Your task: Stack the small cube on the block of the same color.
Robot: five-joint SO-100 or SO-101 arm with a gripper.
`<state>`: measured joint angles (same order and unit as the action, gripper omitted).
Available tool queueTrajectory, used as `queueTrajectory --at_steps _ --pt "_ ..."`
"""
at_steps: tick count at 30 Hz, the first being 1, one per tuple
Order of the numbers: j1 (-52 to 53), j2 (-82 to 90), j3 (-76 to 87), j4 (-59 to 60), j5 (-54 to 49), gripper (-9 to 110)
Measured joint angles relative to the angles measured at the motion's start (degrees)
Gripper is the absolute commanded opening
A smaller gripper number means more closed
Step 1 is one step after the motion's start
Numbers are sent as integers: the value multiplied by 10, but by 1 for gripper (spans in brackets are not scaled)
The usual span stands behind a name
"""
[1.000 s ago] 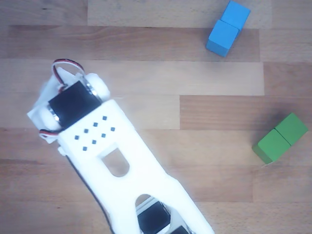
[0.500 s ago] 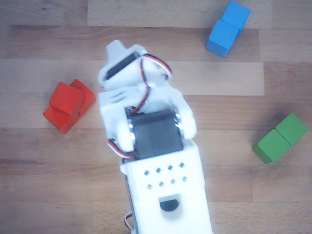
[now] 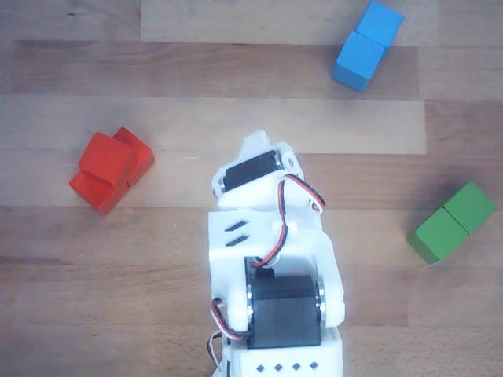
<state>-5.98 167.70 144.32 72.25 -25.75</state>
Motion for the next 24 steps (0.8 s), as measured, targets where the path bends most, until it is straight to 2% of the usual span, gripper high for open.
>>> queueTrajectory --at_steps 14,24 --pt "62 195 251 -120 11 0" --pt "68 280 340 -137 141 0"
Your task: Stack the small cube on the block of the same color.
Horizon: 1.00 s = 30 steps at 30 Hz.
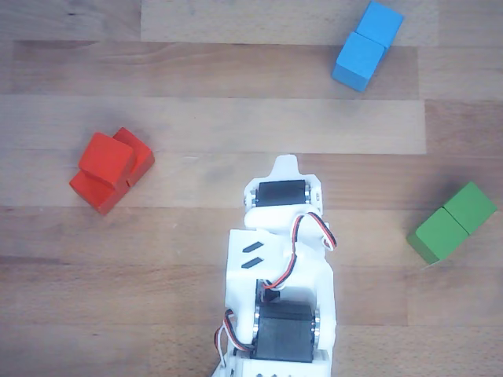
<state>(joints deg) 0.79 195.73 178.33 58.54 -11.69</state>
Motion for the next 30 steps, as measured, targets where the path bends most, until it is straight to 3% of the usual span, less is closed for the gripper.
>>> queueTrajectory --at_steps 13,30 --pt "0 0 25 -7 47 0" --pt "0 0 25 117 47 0"
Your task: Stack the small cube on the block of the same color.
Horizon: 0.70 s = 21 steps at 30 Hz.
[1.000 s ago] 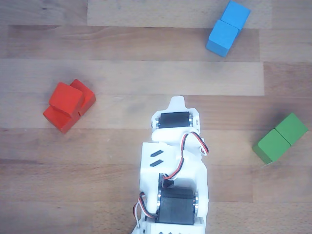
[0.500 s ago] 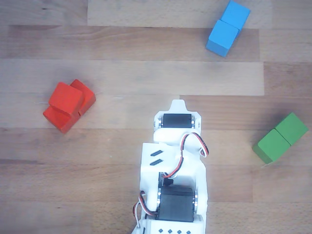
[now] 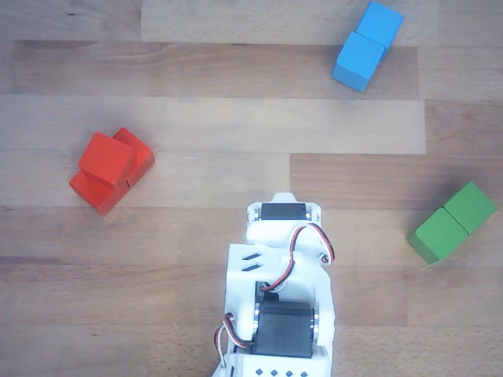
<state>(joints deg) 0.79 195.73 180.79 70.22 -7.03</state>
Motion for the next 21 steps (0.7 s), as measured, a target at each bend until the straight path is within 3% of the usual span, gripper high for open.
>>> queueTrajectory --at_steps 21 --pt "0 1 -3 30 4 0"
